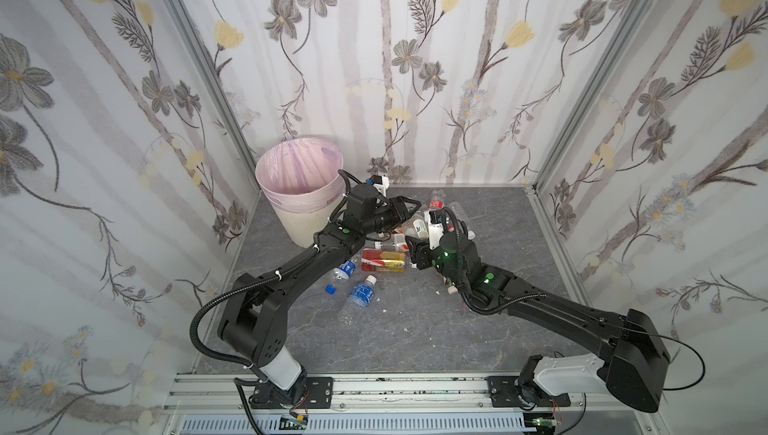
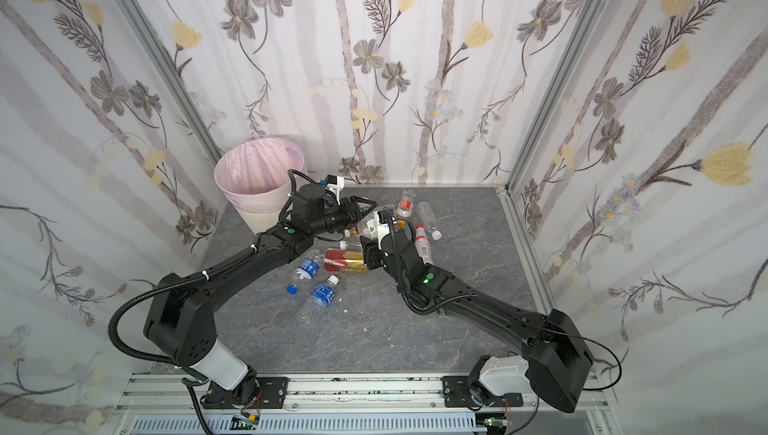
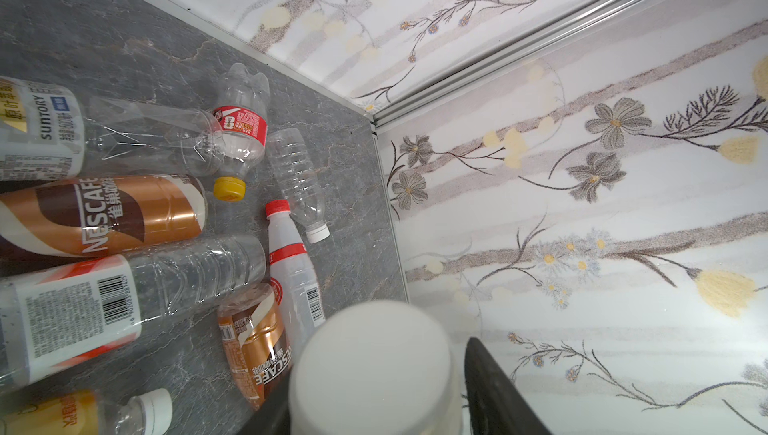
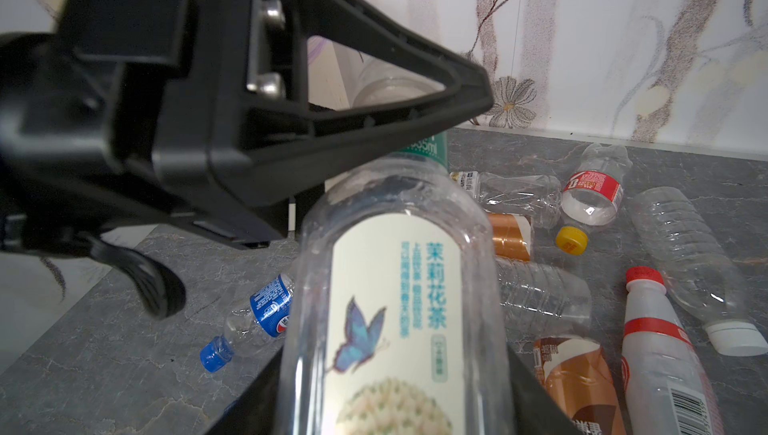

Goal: Throw the plastic bottles in the bin

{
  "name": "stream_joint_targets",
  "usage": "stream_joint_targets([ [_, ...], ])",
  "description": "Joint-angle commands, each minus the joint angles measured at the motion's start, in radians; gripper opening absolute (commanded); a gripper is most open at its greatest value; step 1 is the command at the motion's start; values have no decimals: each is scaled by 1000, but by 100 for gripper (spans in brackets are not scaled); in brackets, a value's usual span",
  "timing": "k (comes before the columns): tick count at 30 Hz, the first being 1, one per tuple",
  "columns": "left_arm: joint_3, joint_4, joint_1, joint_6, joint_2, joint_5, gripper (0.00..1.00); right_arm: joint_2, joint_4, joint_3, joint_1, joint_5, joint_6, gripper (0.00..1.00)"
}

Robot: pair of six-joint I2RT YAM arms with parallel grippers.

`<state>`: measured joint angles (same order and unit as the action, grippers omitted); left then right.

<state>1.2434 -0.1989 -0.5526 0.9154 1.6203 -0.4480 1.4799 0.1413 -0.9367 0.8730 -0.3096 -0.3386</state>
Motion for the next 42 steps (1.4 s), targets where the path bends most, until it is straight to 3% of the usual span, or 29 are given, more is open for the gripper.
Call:
stream_joint_targets([
  [1,-2,-46,0,-11,-9,20,51,-4,32,2,0,3,3,61],
  [6,-1,-46,0,-19,-16,32,41,-10,34,12,-2,0,3,65],
  [13,-7,-45,0,-36,-25,48,40,-23,29,23,-2,-2,4,75],
  [22,-1,-13,19,-123,-32,120,40,-109,20,64,-7,-2,16,99],
  [28,28,18,62,-201,-55,159,34,-263,42,153,-38,-3,22,100],
  [34,200,190,74,-416,-120,329,37,-361,48,237,-128,2,18,100],
  [42,362,162,67,-809,-298,764,40,-346,51,258,-141,25,3,100],
])
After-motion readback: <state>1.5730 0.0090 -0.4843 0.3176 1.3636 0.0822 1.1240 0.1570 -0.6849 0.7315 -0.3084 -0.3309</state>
